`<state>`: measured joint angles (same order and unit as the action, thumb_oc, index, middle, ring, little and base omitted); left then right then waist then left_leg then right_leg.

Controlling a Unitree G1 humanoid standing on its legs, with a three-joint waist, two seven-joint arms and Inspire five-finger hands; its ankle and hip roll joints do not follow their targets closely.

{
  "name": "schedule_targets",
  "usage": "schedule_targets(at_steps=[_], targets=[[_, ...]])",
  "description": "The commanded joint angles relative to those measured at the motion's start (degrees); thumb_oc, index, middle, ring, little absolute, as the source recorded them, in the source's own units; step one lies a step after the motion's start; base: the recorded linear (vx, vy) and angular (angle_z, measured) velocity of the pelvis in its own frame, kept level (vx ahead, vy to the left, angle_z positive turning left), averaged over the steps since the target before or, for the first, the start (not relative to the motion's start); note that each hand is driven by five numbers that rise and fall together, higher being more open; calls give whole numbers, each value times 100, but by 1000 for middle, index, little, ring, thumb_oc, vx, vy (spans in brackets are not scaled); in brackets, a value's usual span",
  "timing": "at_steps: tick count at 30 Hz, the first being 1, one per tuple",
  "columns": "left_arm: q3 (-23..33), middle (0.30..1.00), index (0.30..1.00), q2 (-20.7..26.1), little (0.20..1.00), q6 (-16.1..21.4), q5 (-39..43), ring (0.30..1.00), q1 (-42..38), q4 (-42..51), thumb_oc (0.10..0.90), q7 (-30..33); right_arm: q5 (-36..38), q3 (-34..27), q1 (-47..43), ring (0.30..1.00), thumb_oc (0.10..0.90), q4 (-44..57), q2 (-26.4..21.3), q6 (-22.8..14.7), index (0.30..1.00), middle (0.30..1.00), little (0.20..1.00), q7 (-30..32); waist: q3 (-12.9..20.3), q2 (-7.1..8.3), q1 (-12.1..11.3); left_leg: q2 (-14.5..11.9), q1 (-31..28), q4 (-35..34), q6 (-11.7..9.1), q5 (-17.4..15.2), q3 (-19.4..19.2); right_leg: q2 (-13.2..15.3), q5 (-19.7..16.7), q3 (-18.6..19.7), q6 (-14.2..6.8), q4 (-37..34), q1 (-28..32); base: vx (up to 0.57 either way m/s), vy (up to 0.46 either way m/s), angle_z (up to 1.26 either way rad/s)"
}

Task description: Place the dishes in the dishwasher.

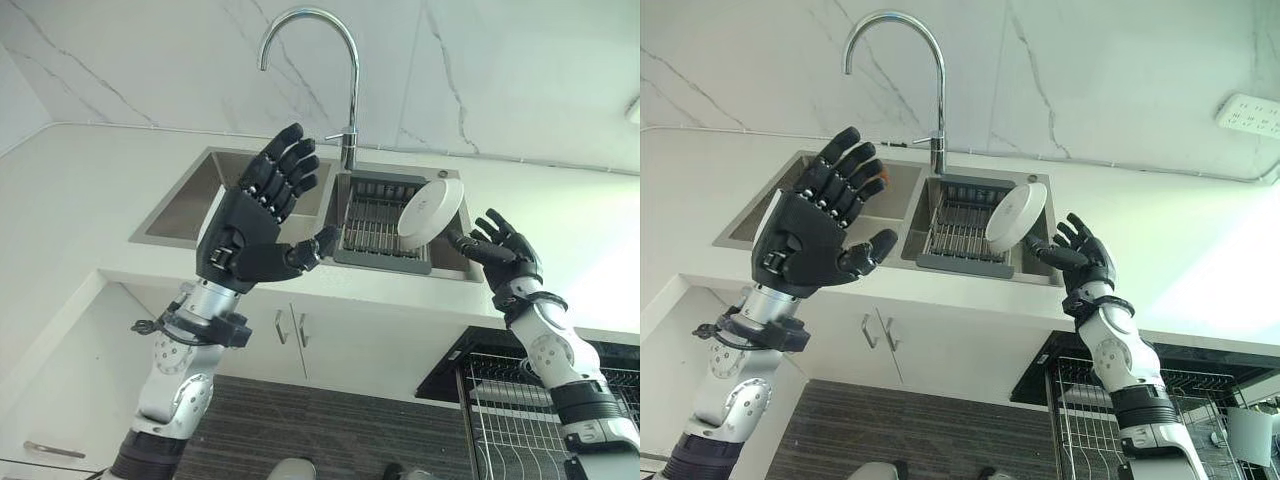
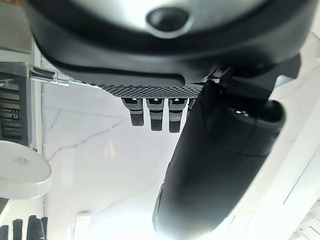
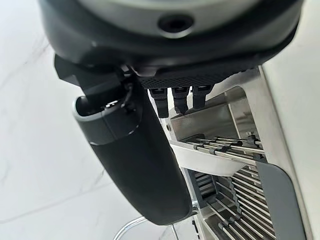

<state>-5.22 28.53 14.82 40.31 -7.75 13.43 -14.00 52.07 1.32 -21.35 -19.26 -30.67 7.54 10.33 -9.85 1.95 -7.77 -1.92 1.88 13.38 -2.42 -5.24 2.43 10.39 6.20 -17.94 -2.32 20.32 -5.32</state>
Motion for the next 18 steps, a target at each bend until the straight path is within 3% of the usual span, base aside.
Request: schedule_targets(at_steps=[1,18], targets=[[96,900,900,254,900,392,243,900,-533,298,800,75,343,-270,-1009,900,800,141,-143,-466,900,900,900,-210,328,72,51,40,-202,381,146,-1155,-443,-81,414,123,-387,-314,423,0,0,0],[91,900,900,337,900,376,329,900,-463,302,800,118,891,-175,-1356,900,800,-438,-233,-291,900,900,900,-433,380,46,-105,46,-194,381,118,-1111,-399,-76,504,42,-357,-314,527,0,0,0]])
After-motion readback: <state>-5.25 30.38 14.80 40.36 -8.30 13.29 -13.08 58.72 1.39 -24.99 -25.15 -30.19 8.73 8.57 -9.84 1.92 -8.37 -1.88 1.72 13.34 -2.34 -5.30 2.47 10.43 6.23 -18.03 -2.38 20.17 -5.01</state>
